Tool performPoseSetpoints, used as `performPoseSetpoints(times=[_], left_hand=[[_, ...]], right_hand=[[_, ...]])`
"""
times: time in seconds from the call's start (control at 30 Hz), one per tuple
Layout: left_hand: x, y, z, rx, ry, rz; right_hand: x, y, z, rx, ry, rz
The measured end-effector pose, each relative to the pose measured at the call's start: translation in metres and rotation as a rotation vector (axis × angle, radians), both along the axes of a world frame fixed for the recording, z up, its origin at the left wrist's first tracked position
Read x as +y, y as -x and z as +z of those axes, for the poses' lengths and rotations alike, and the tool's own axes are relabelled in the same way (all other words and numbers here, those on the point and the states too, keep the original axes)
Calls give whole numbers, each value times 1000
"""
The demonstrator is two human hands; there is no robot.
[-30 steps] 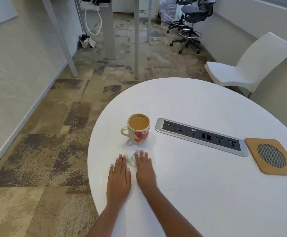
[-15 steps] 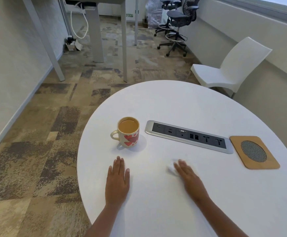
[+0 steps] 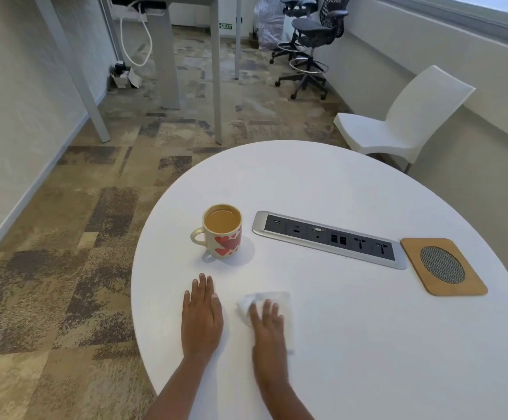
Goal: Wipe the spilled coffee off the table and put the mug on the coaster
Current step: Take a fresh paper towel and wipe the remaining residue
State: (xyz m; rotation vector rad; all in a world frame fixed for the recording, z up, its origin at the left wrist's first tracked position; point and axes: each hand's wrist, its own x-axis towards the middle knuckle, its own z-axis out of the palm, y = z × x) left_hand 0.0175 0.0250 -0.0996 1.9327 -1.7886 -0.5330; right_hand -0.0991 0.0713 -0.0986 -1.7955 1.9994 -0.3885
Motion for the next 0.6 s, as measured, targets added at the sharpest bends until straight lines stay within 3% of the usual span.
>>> performPoseSetpoints(times=[0.2,0.3,0.4,0.6], left_hand=[[2,2,4,-114,23,-26],[4,3,9,-151,56,-37],[4,5,13,-151,38,-36],[3,2,15,-193,-24,-73]], right_hand=[[-44,-1,6,111,-63,206],[-59,10,7,197,116,234],[-74,28,8,259,-52,283],[-87,96,16,325,-132,60]])
